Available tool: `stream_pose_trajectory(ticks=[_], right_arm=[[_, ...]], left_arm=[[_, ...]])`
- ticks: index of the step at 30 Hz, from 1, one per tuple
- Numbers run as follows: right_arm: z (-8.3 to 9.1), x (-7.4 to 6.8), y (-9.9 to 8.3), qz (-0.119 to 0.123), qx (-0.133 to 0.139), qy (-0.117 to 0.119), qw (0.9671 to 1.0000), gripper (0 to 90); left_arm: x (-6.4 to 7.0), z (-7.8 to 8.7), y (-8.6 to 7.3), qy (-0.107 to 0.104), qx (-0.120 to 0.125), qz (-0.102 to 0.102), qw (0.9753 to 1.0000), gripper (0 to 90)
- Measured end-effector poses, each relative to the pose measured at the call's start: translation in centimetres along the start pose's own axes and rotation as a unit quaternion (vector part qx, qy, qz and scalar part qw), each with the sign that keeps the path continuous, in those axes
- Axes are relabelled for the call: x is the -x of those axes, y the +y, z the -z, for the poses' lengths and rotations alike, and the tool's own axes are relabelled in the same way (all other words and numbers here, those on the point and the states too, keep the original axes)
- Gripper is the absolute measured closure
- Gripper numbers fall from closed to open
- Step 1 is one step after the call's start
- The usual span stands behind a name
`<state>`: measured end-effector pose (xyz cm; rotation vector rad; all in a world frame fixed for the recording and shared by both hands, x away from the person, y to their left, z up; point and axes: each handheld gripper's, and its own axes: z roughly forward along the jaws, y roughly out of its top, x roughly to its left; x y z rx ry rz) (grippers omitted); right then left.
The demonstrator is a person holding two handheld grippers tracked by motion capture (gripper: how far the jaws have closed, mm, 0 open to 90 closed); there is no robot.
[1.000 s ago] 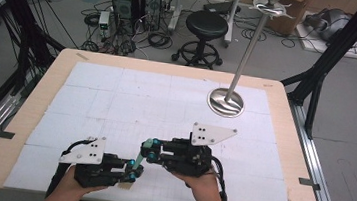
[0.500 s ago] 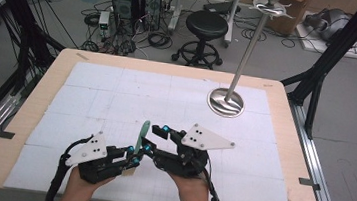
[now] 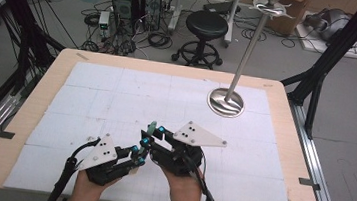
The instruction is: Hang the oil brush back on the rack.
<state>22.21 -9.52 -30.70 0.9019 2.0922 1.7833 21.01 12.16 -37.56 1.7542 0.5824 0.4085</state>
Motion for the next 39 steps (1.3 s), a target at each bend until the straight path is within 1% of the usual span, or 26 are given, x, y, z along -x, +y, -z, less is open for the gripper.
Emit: stream_pose_trajectory(ticks=[2, 6, 7, 10, 11, 12, 13, 15, 17, 18, 19, 21, 22, 23, 25, 26, 27, 28, 29, 30, 33, 34, 35, 36, 37, 39], right_arm=[[0.1, 0.0, 0.0, -0.007, -0.002, 0.009, 0.9999, 74.7], [0.2, 0.0, 0.0, -0.006, 0.004, 0.028, 0.9996, 77.2], [0.2, 0.0, 0.0, -0.006, 0.004, 0.028, 0.9996, 77.2], [0.3, 0.1, 0.1, -0.002, 0.008, 0.048, 0.9988, 77.9], [0.4, 0.2, 0.2, -0.003, 0.008, 0.054, 0.9985, 78.1], [0.4, 0.3, 0.2, 0.002, 0.008, 0.066, 0.9978, 78.2], [0.5, 0.4, 0.3, 0.006, 0.008, 0.075, 0.9972, 78.3], [0.8, 0.7, 0.4, 0.015, 0.007, 0.091, 0.9957, 78.3], [1.2, 1.1, 0.5, 0.022, 0.011, 0.111, 0.9935, 78.3], [1.3, 1.4, 0.6, 0.026, 0.012, 0.127, 0.9915, 78.4], [1.5, 1.6, 0.6, 0.027, 0.016, 0.137, 0.99, 78.4], [1.8, 2.3, 0.6, 0.031, 0.022, 0.173, 0.9842, 78.4], [1.9, 2.6, 0.5, 0.028, 0.025, 0.192, 0.9806, 78.4], [1.9, 3.0, 0.5, 0.027, 0.026, 0.216, 0.9756, 78.3], [2.0, 3.6, 0.3, 0.027, 0.033, 0.255, 0.9661, 78.4], [2.0, 3.8, 0.2, 0.029, 0.036, 0.265, 0.9631, 78.4], [2.0, 3.8, 0.2, 0.029, 0.036, 0.265, 0.9631, 78.4], [2.0, 4.2, 0.2, 0.034, 0.035, 0.29, 0.9558, 78.5], [1.9, 4.2, 0.2, 0.036, 0.034, 0.298, 0.9531, 78.4], [1.8, 4.3, 0.2, 0.041, 0.033, 0.312, 0.9486, 78.4], [1.6, 4.0, 0.2, 0.051, 0.036, 0.338, 0.939, 78.4], [1.5, 4.0, 0.2, 0.051, 0.037, 0.344, 0.9368, 78.5], [1.5, 4.0, 0.2, 0.05, 0.039, 0.346, 0.9359, 78.5], [1.4, 4.0, 0.2, 0.051, 0.035, 0.351, 0.9342, 78.5], [1.4, 4.0, 0.2, 0.051, 0.033, 0.353, 0.9338, 78.5], [1.4, 4.0, 0.2, 0.052, 0.029, 0.352, 0.9342, 78.5]], left_arm=[[0.0, 0.0, 0.0, -0.003, 0.001, -0.002, 1.0, 84.4], [0.1, 0.0, 0.0, -0.009, 0.004, 0.0, 1.0, 84.3], [0.1, 0.0, 0.0, -0.009, 0.004, 0.0, 1.0, 84.3], [-0.1, 0.2, 0.1, -0.028, 0.01, 0.005, 0.9996, 84.0], [-0.2, 0.3, 0.1, -0.04, 0.012, 0.007, 0.9991, 83.8], [-0.4, 0.3, 0.1, -0.06, 0.013, 0.013, 0.998, 83.4], [-0.6, 0.3, 0.2, -0.081, 0.012, 0.019, 0.9965, 79.7], [-0.9, 0.5, 0.2, -0.117, 0.013, 0.024, 0.9928, 72.6], [-1.3, 0.6, 0.3, -0.146, 0.013, 0.031, 0.9888, 67.3], [-1.4, 0.8, 0.3, -0.151, 0.016, 0.032, 0.9879, 65.9], [-1.6, 0.9, 0.3, -0.162, 0.019, 0.032, 0.9861, 64.8], [-1.9, 1.1, 0.4, -0.193, 0.025, 0.04, 0.9801, 63.6], [-2.0, 1.1, 0.4, -0.208, 0.025, 0.038, 0.9771, 63.0], [-2.1, 1.2, 0.4, -0.22, 0.025, 0.039, 0.9745, 62.7], [-2.1, 1.2, 0.4, -0.243, 0.022, 0.039, 0.9689, 62.4], [-2.1, 1.2, 0.4, -0.251, 0.022, 0.039, 0.9669, 62.5], [-2.1, 1.2, 0.4, -0.251, 0.022, 0.039, 0.9669, 62.6], [-2.0, 1.1, 0.3, -0.264, 0.022, 0.039, 0.9634, 62.5], [-2.0, 1.1, 0.3, -0.268, 0.022, 0.039, 0.9623, 62.6], [-1.9, 1.0, 0.3, -0.273, 0.023, 0.038, 0.961, 62.5], [-1.7, 0.8, 0.3, -0.291, 0.026, 0.037, 0.9558, 62.7], [-1.7, 0.8, 0.3, -0.291, 0.026, 0.037, 0.9558, 63.8], [-1.6, 0.6, 0.2, -0.295, 0.023, 0.037, 0.9545, 65.9], [-1.6, 0.6, 0.2, -0.297, 0.02, 0.034, 0.9542, 68.8], [-1.5, 0.5, 0.2, -0.299, 0.02, 0.03, 0.9537, 73.7], [-1.4, 0.6, 0.1, -0.298, 0.02, 0.025, 0.954, 80.6]])
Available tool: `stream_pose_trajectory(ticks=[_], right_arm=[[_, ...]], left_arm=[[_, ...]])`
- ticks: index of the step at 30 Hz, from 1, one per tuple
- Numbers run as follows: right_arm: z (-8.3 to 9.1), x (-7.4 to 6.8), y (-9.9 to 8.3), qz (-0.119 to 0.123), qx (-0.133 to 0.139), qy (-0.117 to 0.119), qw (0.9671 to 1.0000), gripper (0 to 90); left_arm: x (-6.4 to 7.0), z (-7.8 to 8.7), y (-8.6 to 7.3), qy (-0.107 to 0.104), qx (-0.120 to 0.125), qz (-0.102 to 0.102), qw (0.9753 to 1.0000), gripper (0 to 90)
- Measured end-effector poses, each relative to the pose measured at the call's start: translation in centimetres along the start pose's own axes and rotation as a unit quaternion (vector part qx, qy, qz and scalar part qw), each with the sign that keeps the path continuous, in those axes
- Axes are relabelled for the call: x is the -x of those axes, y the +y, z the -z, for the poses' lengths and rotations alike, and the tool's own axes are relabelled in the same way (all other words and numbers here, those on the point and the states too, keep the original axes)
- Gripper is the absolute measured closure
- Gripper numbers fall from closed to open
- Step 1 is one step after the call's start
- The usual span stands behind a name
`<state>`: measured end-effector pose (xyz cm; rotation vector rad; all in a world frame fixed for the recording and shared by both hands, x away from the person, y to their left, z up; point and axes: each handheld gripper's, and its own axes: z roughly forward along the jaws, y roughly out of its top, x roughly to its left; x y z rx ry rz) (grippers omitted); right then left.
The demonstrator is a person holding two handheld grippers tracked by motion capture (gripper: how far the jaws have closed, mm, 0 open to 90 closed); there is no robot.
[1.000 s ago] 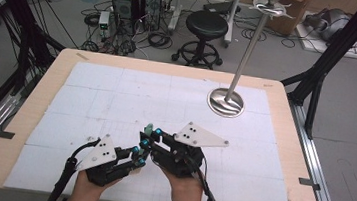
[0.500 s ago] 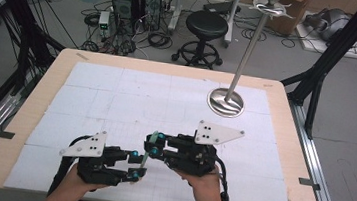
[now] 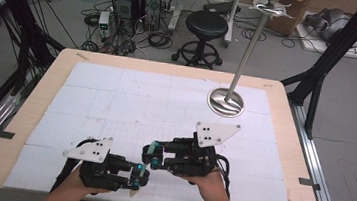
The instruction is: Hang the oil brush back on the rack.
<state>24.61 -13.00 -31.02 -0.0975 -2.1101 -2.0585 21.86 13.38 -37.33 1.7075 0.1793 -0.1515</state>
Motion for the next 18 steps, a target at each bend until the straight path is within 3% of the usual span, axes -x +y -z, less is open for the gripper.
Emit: stream_pose_trajectory(ticks=[2, 3, 4, 5, 6, 7, 8, 9, 10, 11, 13, 17, 18], right_arm=[[0.0, 0.0, 0.0, -0.002, 0.0, 0.0, 1.0, 78.5], [-0.2, -0.1, -0.1, 0.001, -0.004, -0.018, 0.9998, 76.4], [-0.2, -0.2, -0.1, -0.004, -0.006, -0.035, 0.9994, 67.8], [-0.3, -0.2, -0.1, -0.012, -0.006, -0.067, 0.9977, 48.8], [-0.3, -0.2, -0.1, -0.012, -0.006, -0.067, 0.9977, 48.8], [-0.6, -0.3, -0.1, -0.039, -0.019, -0.131, 0.9904, 40.6], [-0.6, -0.3, -0.1, -0.039, -0.019, -0.131, 0.9904, 40.6], [-0.8, -0.8, -0.1, -0.026, -0.02, -0.167, 0.9854, 39.8], [-0.8, -0.8, -0.1, -0.026, -0.02, -0.167, 0.9854, 39.8], [-1.0, -1.2, 0.0, -0.017, -0.016, -0.185, 0.9825, 40.2], [-1.3, -1.5, 0.2, -0.01, -0.02, -0.21, 0.9775, 41.9], [-1.9, -1.8, 0.3, -0.015, -0.037, -0.279, 0.9594, 50.1], [-2.1, -1.9, 0.4, -0.013, -0.04, -0.286, 0.9571, 53.6]], left_arm=[[0.1, -0.1, -0.1, 0.005, -0.004, -0.006, 1.0, 82.3], [0.1, -0.1, -0.1, 0.02, -0.012, -0.005, 0.9997, 82.6], [0.1, -0.1, -0.2, 0.034, -0.012, -0.008, 0.9993, 82.8], [0.1, -0.1, -0.2, 0.034, -0.012, -0.008, 0.9993, 82.9], [0.0, -0.1, -0.3, 0.057, -0.012, -0.008, 0.9983, 82.9], [-0.1, -0.1, -0.4, 0.087, -0.012, -0.003, 0.9962, 83.0], [-0.1, -0.1, -0.4, 0.087, -0.012, -0.003, 0.9962, 83.0], [-0.2, -0.1, -0.4, 0.117, -0.015, -0.003, 0.993, 83.0], [-0.2, -0.1, -0.4, 0.117, -0.015, -0.003, 0.993, 82.9], [-0.2, -0.2, -0.4, 0.148, -0.011, 0.002, 0.9889, 82.9], [-0.1, -0.3, -0.3, 0.175, -0.008, 0.001, 0.9845, 82.9], [0.1, -0.7, -0.2, 0.217, -0.012, -0.01, 0.9761, 82.9], [0.1, -0.8, -0.2, 0.225, -0.014, -0.011, 0.9742, 83.0]])
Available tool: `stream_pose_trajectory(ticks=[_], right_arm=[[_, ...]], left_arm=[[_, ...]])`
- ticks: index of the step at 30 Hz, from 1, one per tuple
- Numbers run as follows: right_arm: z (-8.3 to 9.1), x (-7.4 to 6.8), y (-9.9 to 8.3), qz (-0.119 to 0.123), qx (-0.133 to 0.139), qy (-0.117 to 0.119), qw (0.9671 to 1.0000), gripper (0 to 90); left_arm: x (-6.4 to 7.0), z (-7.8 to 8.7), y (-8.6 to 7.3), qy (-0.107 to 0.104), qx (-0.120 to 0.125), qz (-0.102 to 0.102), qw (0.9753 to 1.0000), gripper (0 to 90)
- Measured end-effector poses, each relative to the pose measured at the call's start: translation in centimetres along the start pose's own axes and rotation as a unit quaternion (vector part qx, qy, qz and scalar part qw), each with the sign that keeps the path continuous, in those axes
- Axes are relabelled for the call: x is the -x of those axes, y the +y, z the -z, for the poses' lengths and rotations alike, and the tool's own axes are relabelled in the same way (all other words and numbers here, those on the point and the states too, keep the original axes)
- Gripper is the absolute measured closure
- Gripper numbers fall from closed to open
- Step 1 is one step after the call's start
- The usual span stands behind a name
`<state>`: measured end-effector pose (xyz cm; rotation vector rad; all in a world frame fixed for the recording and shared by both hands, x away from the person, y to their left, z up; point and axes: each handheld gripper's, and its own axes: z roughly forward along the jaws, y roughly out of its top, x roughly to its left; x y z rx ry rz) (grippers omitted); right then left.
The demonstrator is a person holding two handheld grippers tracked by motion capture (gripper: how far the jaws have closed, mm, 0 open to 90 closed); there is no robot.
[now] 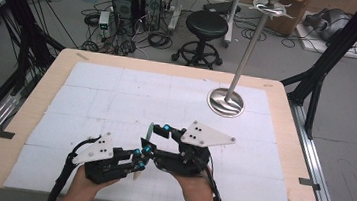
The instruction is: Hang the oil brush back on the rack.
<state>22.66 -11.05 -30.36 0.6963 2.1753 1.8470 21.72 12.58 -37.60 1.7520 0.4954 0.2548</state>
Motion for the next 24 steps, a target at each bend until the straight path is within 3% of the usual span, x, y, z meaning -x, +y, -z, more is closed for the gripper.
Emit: stream_pose_trajectory(ticks=[5, 7, 9, 12, 16, 17, 18, 21, 24], right_arm=[[-0.3, -0.3, 0.1, -0.006, -0.004, -0.032, 0.9995, 66.1], [-0.2, -0.4, 0.1, -0.01, -0.002, -0.04, 0.9992, 73.4], [-0.1, -0.2, 0.2, -0.021, 0.0, -0.036, 0.9991, 75.0], [0.1, -0.1, 0.2, -0.026, 0.006, -0.016, 0.9995, 76.2], [0.6, 0.1, 0.4, -0.016, 0.012, 0.021, 0.9996, 76.6], [0.7, 0.3, 0.4, -0.015, 0.015, 0.031, 0.9993, 76.6], [0.9, 0.4, 0.4, -0.016, 0.017, 0.042, 0.9989, 76.5], [1.4, 1.0, 0.3, -0.014, 0.03, 0.086, 0.9957, 76.5], [1.7, 1.7, 0.1, -0.005, 0.041, 0.133, 0.9902, 76.5]], left_arm=[[0.3, -0.5, 0.4, 0.024, -0.008, -0.004, 0.9997, 83.0], [0.3, -0.6, 0.5, 0.026, -0.006, -0.003, 0.9996, 82.9], [0.3, -0.6, 0.5, 0.022, -0.004, -0.002, 0.9998, 82.9], [0.3, -0.5, 0.6, 0.013, 0.003, -0.004, 0.9999, 82.1], [-0.2, 0.0, 0.8, -0.042, 0.02, 0.017, 0.9988, 69.2], [-0.2, 0.0, 0.8, -0.042, 0.02, 0.017, 0.9988, 65.9], [-0.4, 0.4, 0.8, -0.06, 0.026, 0.018, 0.9977, 63.2], [-0.8, 0.9, 0.7, -0.086, 0.034, 0.014, 0.9956, 57.9], [-1.1, 1.1, 0.6, -0.114, 0.035, 0.016, 0.9927, 55.9]])
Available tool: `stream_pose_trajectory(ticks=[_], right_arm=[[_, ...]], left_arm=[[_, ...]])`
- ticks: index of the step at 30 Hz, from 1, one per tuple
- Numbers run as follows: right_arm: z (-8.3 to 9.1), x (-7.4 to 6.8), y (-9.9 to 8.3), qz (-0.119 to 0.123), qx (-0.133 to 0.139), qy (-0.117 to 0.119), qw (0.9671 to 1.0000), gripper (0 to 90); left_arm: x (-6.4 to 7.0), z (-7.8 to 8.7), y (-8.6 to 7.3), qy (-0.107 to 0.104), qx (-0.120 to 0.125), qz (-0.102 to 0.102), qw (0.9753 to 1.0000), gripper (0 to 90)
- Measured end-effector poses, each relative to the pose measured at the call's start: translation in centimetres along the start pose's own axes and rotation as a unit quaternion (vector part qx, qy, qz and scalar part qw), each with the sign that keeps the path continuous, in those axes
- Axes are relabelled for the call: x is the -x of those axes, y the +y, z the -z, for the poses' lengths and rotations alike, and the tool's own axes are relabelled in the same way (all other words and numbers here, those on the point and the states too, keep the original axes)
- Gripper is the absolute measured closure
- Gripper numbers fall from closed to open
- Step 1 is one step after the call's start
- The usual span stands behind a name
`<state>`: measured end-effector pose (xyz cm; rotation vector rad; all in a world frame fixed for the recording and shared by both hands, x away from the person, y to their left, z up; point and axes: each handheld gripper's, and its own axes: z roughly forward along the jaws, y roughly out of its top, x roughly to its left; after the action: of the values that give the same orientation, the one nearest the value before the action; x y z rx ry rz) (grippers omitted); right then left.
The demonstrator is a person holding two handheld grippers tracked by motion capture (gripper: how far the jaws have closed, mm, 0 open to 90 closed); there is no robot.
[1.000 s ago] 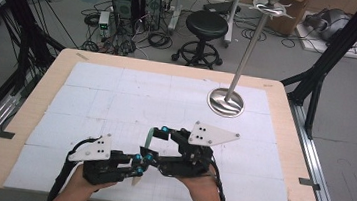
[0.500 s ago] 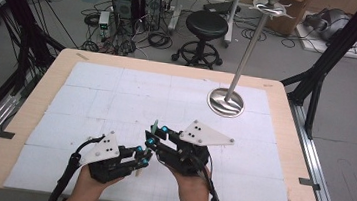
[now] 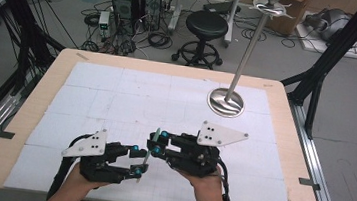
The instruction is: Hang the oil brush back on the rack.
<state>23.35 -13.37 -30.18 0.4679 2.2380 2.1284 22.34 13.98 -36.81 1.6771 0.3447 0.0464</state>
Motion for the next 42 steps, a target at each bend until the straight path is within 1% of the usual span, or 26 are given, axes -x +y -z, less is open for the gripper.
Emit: stream_pose_trajectory(ticks=[4, 9, 10, 12, 13, 14, 15, 17, 18, 19, 22, 24, 25, 26, 27, 28, 29, 31, 33, 35, 36, 37, 38, 39, 41, 42], right_arm=[[0.4, 0.6, -0.4, 0.003, 0.014, 0.04, 0.9991, 76.5], [0.3, 0.9, -0.5, 0.007, 0.011, 0.059, 0.9982, 76.5], [0.2, 0.9, -0.5, 0.009, 0.016, 0.07, 0.9974, 76.5], [0.1, 0.9, -0.5, 0.009, 0.018, 0.075, 0.997, 76.5], [0.0, 0.8, -0.4, 0.012, 0.025, 0.085, 0.996, 76.5], [0.0, 0.8, -0.4, 0.012, 0.025, 0.085, 0.996, 76.5], [-0.2, 0.8, -0.4, 0.015, 0.025, 0.096, 0.995, 76.5], [-0.3, 0.8, -0.4, 0.016, 0.019, 0.107, 0.994, 76.5], [-0.4, 0.8, -0.4, 0.016, 0.019, 0.109, 0.9937, 76.5], [-0.4, 0.8, -0.5, 0.015, 0.016, 0.112, 0.9935, 76.5], [-0.7, 0.9, -0.6, 0.017, 0.012, 0.117, 0.9929, 76.5], [-0.7, 0.8, -0.6, 0.015, 0.009, 0.117, 0.993, 76.5], [-0.8, 0.8, -0.6, 0.011, 0.01, 0.107, 0.9941, 75.7], [-0.8, 0.8, -0.6, 0.011, 0.01, 0.107, 0.9941, 75.7], [-0.8, 0.7, -0.7, -0.004, 0.018, 0.082, 0.9965, 60.1], [-0.8, 0.6, -0.7, -0.007, 0.023, 0.064, 0.9977, 53.3], [-0.8, 0.4, -0.6, -0.011, 0.022, 0.037, 0.999, 51.0], [-0.8, -0.1, -0.6, 0.002, 0.015, -0.006, 0.9999, 49.5], [-0.8, -0.6, -0.6, 0.011, 0.011, -0.052, 0.9985, 49.0], [-0.8, -1.0, -0.6, 0.006, 0.016, -0.088, 0.996, 51.4], [-0.8, -1.1, -0.6, -0.002, 0.019, -0.097, 0.9951, 52.4], [-0.9, -1.2, -0.5, -0.005, 0.021, -0.106, 0.9941, 53.5], [-1.0, -1.3, -0.5, -0.009, 0.02, -0.12, 0.9925, 55.9], [-1.1, -1.4, -0.4, -0.014, 0.017, -0.127, 0.9916, 57.0], [-1.3, -1.5, -0.4, -0.021, 0.011, -0.143, 0.9894, 57.6], [-1.3, -1.5, -0.4, -0.021, 0.011, -0.143, 0.9894, 57.6]], left_arm=[[-0.1, -0.1, 0.0, -0.012, -0.008, 0.008, 0.9999, 55.7], [0.0, -0.3, -0.2, -0.034, -0.009, 0.0, 0.9994, 55.4], [0.0, -0.3, -0.2, -0.041, -0.007, -0.001, 0.9991, 55.4], [0.0, -0.3, -0.1, -0.042, -0.006, 0.002, 0.9991, 55.4], [0.0, -0.3, -0.1, -0.051, -0.007, 0.004, 0.9987, 56.3], [0.0, -0.3, -0.1, -0.051, -0.007, 0.004, 0.9987, 57.9], [0.2, -0.2, -0.1, -0.066, -0.008, 0.0, 0.9978, 61.2], [0.3, -0.1, -0.1, -0.073, -0.008, -0.002, 0.9973, 65.2], [0.3, -0.1, -0.1, -0.073, -0.008, -0.002, 0.9973, 66.6], [0.3, -0.2, -0.2, -0.077, -0.014, 0.007, 0.9969, 69.7], [0.3, -0.3, -0.2, -0.079, -0.017, 0.005, 0.9967, 79.8], [0.4, -0.3, -0.3, -0.075, -0.017, -0.002, 0.997, 80.8], [0.5, -0.3, -0.3, -0.062, -0.014, -0.005, 0.998, 81.2], [0.5, -0.3, -0.3, -0.062, -0.014, -0.005, 0.998, 81.4], [0.4, -0.3, -0.3, -0.039, -0.018, -0.003, 0.9991, 81.5], [0.3, -0.2, -0.3, -0.025, -0.018, 0.0, 0.9995, 81.5], [0.2, -0.2, -0.3, -0.013, -0.017, 0.0, 0.9998, 81.6], [0.1, -0.1, -0.4, 0.013, -0.013, 0.003, 0.9998, 81.6], [0.1, -0.1, -0.5, 0.039, -0.008, 0.005, 0.9992, 81.5], [0.2, 0.0, -0.5, 0.068, -0.003, 0.004, 0.9977, 81.4], [0.3, 0.0, -0.5, 0.078, -0.002, -0.002, 0.9969, 81.4], [0.3, 0.0, -0.5, 0.078, -0.002, -0.002, 0.9969, 81.4], [0.4, 0.0, -0.5, 0.089, -0.002, -0.003, 0.996, 81.4], [0.5, -0.2, -0.5, 0.108, -0.009, -0.011, 0.994, 81.5], [0.6, -0.5, -0.5, 0.122, -0.013, -0.014, 0.9924, 81.4], [0.6, -0.5, -0.5, 0.122, -0.013, -0.014, 0.9924, 81.5]])
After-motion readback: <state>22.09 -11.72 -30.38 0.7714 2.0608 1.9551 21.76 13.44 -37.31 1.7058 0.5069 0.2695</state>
